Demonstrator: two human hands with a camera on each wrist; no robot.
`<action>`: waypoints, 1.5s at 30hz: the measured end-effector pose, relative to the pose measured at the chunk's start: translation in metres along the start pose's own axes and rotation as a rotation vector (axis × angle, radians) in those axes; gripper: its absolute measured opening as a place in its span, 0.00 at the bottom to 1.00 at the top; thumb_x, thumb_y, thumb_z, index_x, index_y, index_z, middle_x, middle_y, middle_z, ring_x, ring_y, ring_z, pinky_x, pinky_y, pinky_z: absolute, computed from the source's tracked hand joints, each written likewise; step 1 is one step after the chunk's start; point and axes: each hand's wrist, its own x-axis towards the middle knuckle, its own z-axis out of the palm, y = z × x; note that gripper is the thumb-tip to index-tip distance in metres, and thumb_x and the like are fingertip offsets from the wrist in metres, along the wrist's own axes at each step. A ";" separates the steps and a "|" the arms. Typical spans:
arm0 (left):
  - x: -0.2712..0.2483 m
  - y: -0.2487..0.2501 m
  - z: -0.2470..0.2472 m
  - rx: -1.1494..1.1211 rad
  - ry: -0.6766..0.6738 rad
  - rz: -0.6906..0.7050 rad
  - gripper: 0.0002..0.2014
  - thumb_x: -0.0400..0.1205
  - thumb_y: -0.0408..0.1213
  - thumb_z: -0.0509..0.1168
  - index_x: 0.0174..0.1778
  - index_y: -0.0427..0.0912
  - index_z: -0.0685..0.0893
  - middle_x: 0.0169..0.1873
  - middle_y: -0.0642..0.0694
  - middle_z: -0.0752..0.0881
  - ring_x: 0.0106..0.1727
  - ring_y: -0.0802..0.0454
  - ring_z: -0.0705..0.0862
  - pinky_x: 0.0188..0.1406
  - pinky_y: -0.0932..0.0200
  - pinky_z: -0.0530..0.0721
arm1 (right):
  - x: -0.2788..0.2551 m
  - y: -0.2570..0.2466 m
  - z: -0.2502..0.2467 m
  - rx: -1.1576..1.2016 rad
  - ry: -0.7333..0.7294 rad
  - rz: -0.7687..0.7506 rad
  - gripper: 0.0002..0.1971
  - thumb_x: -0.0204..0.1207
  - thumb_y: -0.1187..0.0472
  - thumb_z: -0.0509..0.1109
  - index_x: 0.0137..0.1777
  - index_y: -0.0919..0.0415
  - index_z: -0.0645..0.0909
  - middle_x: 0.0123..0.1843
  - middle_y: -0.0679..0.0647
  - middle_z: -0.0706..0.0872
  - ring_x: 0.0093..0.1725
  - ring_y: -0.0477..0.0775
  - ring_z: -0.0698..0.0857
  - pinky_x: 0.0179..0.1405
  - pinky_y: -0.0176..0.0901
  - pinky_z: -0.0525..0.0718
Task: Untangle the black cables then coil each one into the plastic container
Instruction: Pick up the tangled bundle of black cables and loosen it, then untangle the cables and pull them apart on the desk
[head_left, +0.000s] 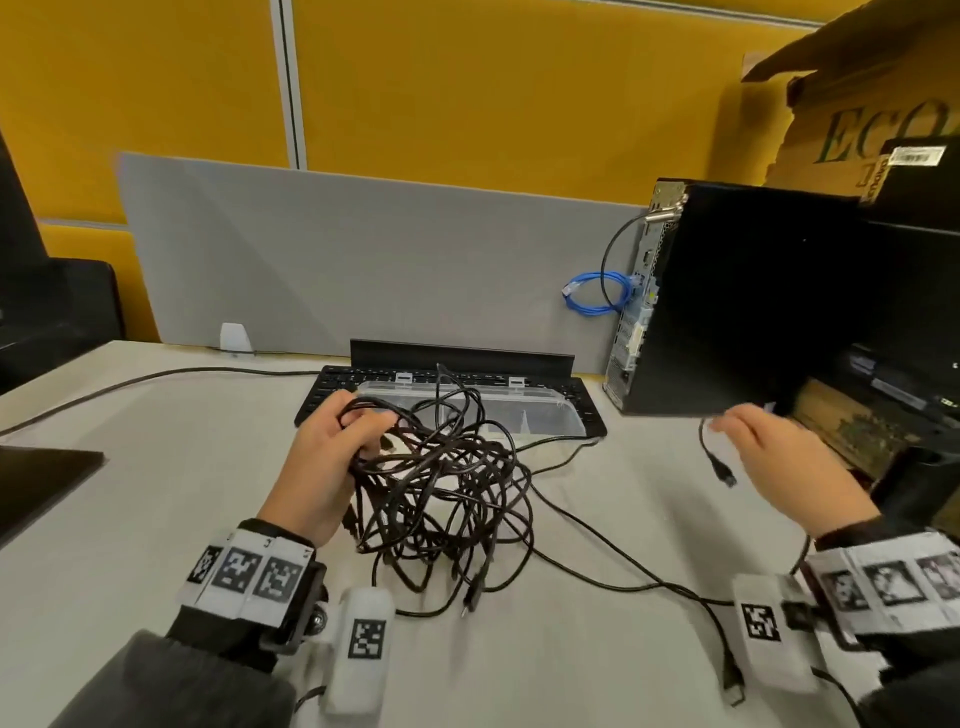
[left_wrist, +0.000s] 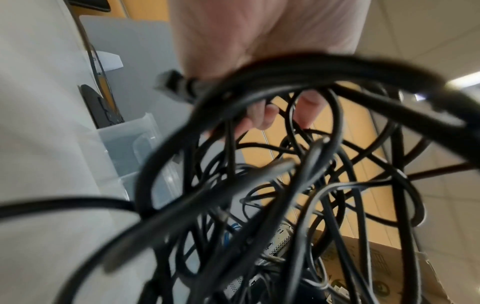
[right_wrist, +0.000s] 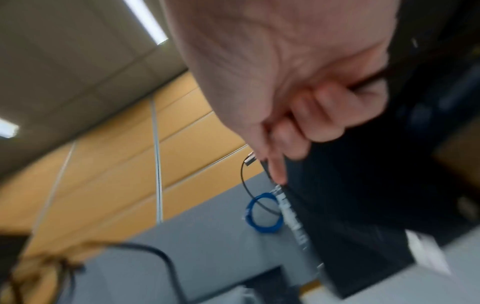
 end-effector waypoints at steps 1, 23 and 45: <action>0.000 0.001 0.000 -0.036 0.014 -0.001 0.09 0.75 0.30 0.66 0.37 0.43 0.72 0.27 0.50 0.70 0.29 0.56 0.69 0.33 0.61 0.71 | -0.004 0.002 0.003 -0.156 -0.034 0.065 0.17 0.83 0.51 0.54 0.64 0.58 0.75 0.54 0.62 0.85 0.50 0.62 0.82 0.48 0.54 0.80; -0.002 0.010 -0.002 -0.591 0.241 -0.037 0.20 0.79 0.43 0.62 0.20 0.47 0.83 0.23 0.52 0.81 0.24 0.58 0.82 0.31 0.65 0.86 | -0.007 -0.071 0.079 0.290 -0.861 -0.075 0.45 0.67 0.54 0.79 0.77 0.52 0.53 0.63 0.51 0.75 0.48 0.48 0.79 0.45 0.35 0.82; 0.001 0.009 -0.018 -0.675 0.279 -0.087 0.25 0.80 0.46 0.58 0.15 0.47 0.81 0.22 0.56 0.82 0.26 0.58 0.83 0.33 0.66 0.83 | 0.028 -0.020 0.033 0.594 0.116 0.123 0.15 0.82 0.54 0.60 0.65 0.60 0.74 0.53 0.60 0.82 0.53 0.59 0.81 0.48 0.46 0.78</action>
